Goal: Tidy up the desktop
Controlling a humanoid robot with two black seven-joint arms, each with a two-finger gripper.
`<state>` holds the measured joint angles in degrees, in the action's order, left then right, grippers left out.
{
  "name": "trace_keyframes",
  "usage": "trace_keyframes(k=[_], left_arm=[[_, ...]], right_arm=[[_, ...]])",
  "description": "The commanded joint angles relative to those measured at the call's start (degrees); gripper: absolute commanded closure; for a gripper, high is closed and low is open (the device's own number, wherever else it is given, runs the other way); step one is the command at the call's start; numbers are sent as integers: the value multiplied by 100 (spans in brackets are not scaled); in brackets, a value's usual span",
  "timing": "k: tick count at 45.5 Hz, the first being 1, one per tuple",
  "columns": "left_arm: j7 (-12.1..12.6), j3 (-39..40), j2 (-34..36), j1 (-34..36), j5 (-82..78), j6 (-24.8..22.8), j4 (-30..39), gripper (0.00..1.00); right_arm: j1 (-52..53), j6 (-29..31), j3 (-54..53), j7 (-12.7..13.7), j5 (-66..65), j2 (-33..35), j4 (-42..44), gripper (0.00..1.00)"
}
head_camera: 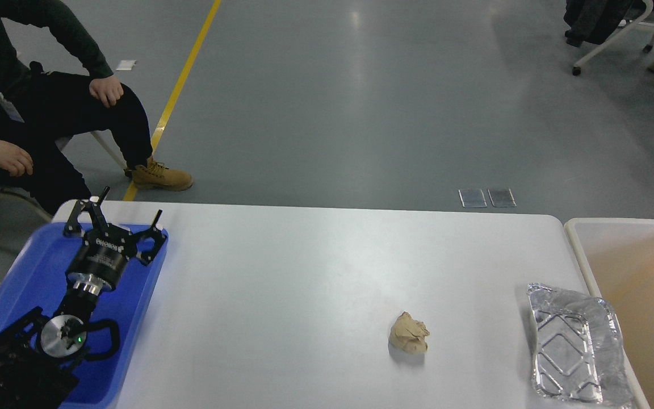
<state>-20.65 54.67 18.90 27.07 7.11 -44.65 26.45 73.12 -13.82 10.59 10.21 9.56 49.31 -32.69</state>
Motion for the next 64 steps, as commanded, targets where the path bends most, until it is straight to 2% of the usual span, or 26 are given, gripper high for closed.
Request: trace_keyframes(k=[1, 15, 26, 48, 49, 52, 56, 64], left_arm=[[0, 0, 0, 0, 1, 0, 0, 1], [-9, 0, 0, 0, 1, 0, -8, 1], [-9, 0, 9, -9, 1, 0, -8, 1], [-18, 0, 0, -9, 1, 0, -8, 1], [-18, 0, 9, -9, 1, 0, -8, 1], [-18, 0, 9, -9, 1, 0, -8, 1], [-17, 0, 9, -9, 1, 0, -8, 1], [-9, 0, 0, -9, 1, 0, -8, 1]], right_arm=[[-1511, -16, -1981, 210, 125, -1027, 1871, 100], [-2399, 63, -2763, 201, 195, -1810, 2619, 100], [-2882, 204, -3238, 148, 213, -1986, 2663, 100], [-3542, 564, -3300, 131, 221, -2004, 2848, 100], [-3542, 564, -3300, 131, 221, -2004, 2848, 92], [-3542, 564, -3326, 131, 221, -2004, 2848, 47], [-3542, 564, -3326, 131, 221, -2004, 2839, 0], [-3533, 573, -3317, 131, 213, -1986, 2839, 0]])
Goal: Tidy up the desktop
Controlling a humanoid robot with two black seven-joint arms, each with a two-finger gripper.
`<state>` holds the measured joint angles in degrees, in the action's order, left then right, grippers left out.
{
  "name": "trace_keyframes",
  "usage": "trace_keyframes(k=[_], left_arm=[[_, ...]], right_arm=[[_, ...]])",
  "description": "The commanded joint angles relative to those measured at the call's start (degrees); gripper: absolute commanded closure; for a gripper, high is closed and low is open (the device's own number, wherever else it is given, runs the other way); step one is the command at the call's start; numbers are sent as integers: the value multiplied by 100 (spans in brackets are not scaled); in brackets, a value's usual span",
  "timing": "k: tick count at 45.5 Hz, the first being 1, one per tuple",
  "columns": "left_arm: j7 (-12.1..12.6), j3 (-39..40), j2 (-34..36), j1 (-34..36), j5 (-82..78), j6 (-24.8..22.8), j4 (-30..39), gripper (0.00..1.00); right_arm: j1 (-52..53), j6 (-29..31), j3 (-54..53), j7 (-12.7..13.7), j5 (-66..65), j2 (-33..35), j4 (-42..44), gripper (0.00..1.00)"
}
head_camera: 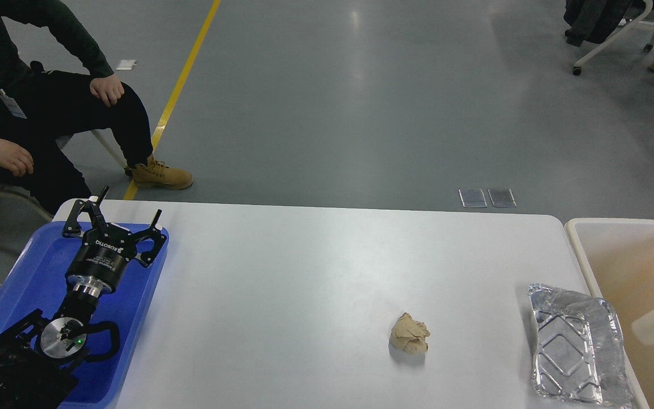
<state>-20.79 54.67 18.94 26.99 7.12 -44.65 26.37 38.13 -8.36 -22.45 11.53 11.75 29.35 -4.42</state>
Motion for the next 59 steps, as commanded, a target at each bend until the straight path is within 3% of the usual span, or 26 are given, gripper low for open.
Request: trace_keyframes(k=[1, 22, 34, 41, 48, 59], left_arm=[[5, 0, -4, 0, 0, 0, 0, 1], [5, 0, -4, 8, 0, 0, 0, 1], [14, 0, -4, 8, 0, 0, 0, 1], [14, 0, -4, 8, 0, 0, 0, 1], [14, 0, -4, 8, 0, 0, 0, 1], [14, 0, -4, 8, 0, 0, 0, 1]], right_arm=[[-34, 27, 4, -1, -6, 9, 12, 0], [607, 519, 443, 25, -384, 395, -304, 0], [1468, 423, 1594, -1, -489, 1440, -2263, 0], [2101, 379, 1981, 8, -1078, 2065, -3678, 0], [2725, 379, 2429, 8, -1588, 2434, -4531, 0], [4553, 449, 4810, -238, -1501, 2514, -5226, 0]])
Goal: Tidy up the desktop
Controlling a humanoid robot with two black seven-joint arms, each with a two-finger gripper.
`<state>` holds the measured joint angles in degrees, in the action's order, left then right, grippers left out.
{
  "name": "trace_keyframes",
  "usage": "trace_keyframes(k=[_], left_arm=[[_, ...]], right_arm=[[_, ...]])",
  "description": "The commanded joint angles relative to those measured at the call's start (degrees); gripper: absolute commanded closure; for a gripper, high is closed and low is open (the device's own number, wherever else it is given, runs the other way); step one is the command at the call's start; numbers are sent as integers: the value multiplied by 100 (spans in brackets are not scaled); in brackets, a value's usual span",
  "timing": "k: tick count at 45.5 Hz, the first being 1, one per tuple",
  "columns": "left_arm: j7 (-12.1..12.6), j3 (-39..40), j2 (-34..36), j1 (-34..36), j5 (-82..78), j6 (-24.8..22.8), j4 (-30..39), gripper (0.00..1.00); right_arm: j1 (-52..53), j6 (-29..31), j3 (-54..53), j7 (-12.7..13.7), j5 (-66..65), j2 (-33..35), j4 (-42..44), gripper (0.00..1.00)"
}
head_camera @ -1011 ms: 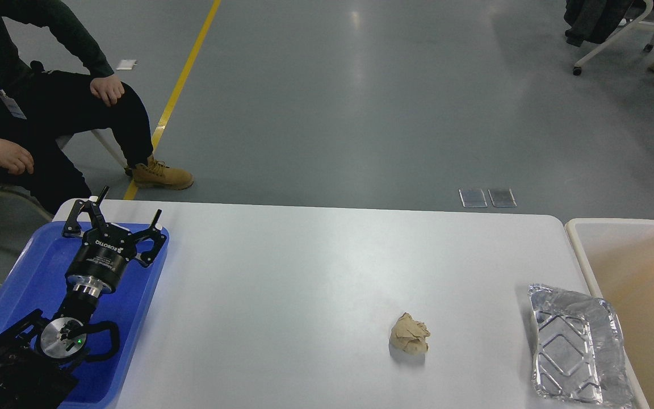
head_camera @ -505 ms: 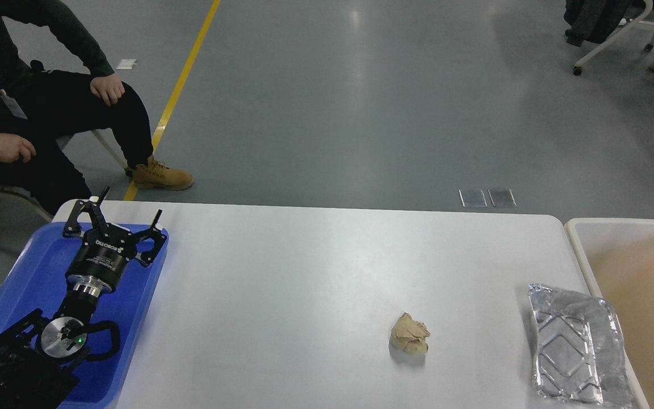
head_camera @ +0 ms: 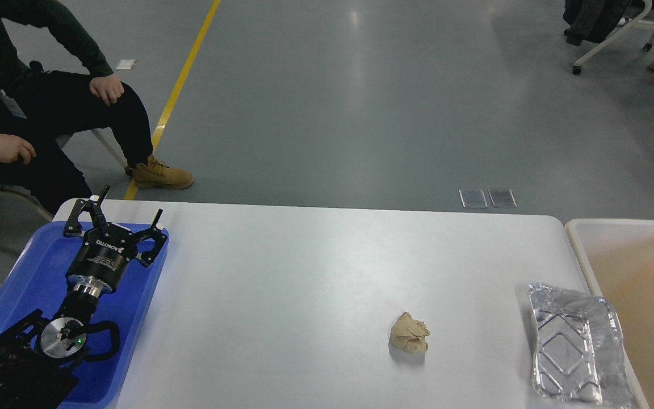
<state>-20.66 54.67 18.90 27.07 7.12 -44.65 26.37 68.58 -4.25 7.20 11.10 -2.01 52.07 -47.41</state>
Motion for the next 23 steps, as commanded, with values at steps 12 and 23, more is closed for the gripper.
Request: trace_keyframes(k=[12, 23], left_arm=[[0, 0, 0, 0, 0, 0, 0, 1], [0, 0, 0, 0, 0, 0, 9, 1]], right_arm=[[2300, 161, 3067, -477, -124, 172, -1551, 0], [3240, 275, 4341, -670, -115, -187, -1956, 0]])
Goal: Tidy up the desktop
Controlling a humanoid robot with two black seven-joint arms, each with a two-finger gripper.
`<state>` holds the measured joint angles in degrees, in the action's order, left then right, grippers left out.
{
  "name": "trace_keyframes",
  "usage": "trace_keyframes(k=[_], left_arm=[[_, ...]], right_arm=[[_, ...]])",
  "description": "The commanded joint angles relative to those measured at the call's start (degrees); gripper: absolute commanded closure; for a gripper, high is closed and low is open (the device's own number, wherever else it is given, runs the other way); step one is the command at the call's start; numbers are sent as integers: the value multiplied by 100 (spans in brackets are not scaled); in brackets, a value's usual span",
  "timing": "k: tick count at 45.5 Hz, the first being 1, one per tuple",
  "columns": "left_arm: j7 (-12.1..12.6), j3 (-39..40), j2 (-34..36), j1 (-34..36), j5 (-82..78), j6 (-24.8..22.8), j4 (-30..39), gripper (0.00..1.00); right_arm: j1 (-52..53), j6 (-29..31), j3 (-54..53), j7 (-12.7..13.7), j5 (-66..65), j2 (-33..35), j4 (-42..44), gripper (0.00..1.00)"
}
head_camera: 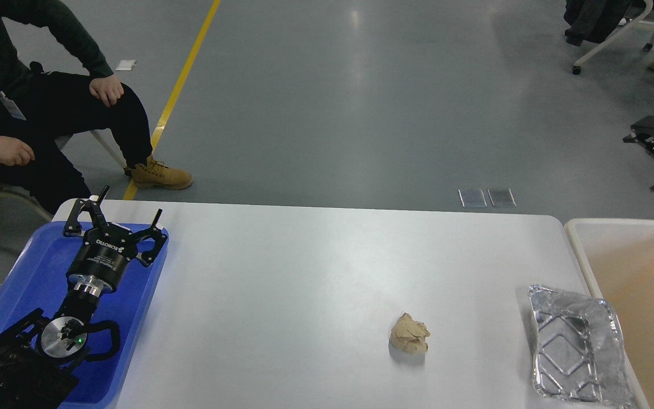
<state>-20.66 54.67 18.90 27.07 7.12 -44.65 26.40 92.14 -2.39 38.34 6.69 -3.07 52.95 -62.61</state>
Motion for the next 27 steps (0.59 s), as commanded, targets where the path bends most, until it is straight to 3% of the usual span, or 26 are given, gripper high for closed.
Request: trace_keyframes(k=[1, 14, 27], left_arm=[[0, 0, 0, 8, -8, 0, 6, 1], [0, 0, 0, 0, 0, 0, 6, 1], [0, 0, 0, 0, 0, 0, -3, 1]], right_arm=[[954, 90, 1351, -265, 0, -355, -436, 0], [2228, 300, 2933, -599, 641, -1453, -955, 0], [2571, 590, 3101, -625, 563, -1946, -1648, 0]])
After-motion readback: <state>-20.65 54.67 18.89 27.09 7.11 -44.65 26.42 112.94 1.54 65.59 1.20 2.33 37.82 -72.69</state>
